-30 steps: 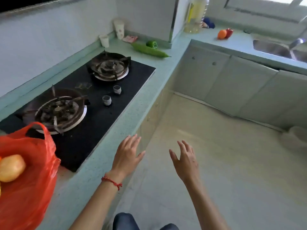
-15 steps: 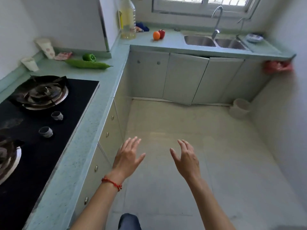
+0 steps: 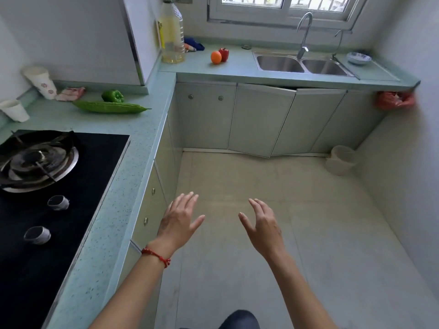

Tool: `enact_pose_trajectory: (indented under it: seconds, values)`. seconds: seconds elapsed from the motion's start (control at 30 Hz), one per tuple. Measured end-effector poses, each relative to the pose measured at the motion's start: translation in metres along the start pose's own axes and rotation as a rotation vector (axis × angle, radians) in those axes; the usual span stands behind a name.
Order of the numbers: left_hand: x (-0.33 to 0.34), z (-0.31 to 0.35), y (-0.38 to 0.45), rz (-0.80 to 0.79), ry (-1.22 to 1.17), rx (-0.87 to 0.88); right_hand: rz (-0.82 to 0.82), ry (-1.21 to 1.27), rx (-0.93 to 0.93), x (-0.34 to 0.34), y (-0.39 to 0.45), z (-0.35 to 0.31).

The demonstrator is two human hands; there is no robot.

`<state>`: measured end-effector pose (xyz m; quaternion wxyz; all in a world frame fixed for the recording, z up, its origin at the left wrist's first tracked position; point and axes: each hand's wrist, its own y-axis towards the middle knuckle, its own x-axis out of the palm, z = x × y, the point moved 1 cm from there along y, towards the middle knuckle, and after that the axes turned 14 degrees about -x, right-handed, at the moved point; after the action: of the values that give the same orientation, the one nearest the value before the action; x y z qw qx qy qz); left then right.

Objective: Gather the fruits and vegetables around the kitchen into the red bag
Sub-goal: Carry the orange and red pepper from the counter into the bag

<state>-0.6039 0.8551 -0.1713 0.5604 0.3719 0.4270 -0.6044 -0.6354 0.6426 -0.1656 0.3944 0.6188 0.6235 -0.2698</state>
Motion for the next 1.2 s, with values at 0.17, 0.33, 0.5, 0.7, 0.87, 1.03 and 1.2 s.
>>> enact_pose_trajectory:
  seconds: [0.17,0.33,0.5,0.7,0.87,1.03,1.2]
  values:
    - [-0.004,0.011,0.057,0.012,0.014,-0.005,-0.007,-0.023,-0.021,-0.004,0.058,0.02]
    - [0.003,0.034,0.128,0.013,0.036,-0.012,-0.019,-0.04,-0.055,-0.007,0.132,0.053]
    - [0.0,0.073,0.205,0.017,0.043,-0.051,-0.081,-0.085,-0.091,-0.026,0.213,0.091]
    - [-0.014,0.104,0.293,0.084,0.032,-0.066,-0.113,-0.154,-0.147,-0.047,0.309,0.121]
    - [-0.026,0.11,0.365,0.07,0.052,-0.096,-0.085,-0.155,-0.173,-0.046,0.384,0.131]
    - [-0.035,0.105,0.452,0.084,0.033,-0.083,-0.066,-0.148,-0.167,-0.03,0.467,0.137]
    - [-0.049,0.091,0.543,0.055,0.078,-0.086,-0.074,-0.166,-0.152,-0.017,0.553,0.137]
